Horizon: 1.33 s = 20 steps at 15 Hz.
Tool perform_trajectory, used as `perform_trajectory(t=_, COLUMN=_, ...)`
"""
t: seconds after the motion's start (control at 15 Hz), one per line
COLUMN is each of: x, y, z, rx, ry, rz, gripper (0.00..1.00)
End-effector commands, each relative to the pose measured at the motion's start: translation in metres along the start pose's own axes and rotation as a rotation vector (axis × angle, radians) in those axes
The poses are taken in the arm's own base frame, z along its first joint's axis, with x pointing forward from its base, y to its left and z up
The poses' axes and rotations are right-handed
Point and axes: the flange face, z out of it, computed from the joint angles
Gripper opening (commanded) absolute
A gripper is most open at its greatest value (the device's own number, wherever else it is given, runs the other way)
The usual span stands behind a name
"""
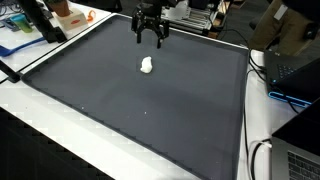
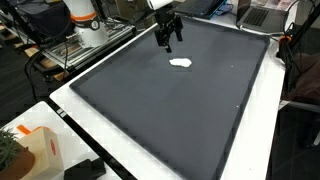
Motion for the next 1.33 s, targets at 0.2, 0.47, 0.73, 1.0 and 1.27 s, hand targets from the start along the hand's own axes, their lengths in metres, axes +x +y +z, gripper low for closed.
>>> perform_trajectory(t=0.2, x=0.022, y=-0.026, z=0.004, rx=-0.046, ry=-0.082, rz=-0.022, gripper=1.0)
perform_trajectory(t=0.47, x=0.035, y=-0.037, z=0.008, rx=-0.085, ry=-0.119, rz=-0.009, gripper=1.0)
perform_trajectory(t=0.73, x=0.047, y=-0.043, z=0.012, rx=-0.11, ry=-0.145, rz=0.008, gripper=1.0)
perform_trajectory(t=1.0, x=0.055, y=-0.044, z=0.009, rx=-0.135, ry=-0.177, rz=0.018, gripper=1.0)
perform_trajectory(t=1.27, x=0.06, y=-0.044, z=0.005, rx=-0.12, ry=-0.164, rz=0.023, gripper=1.0)
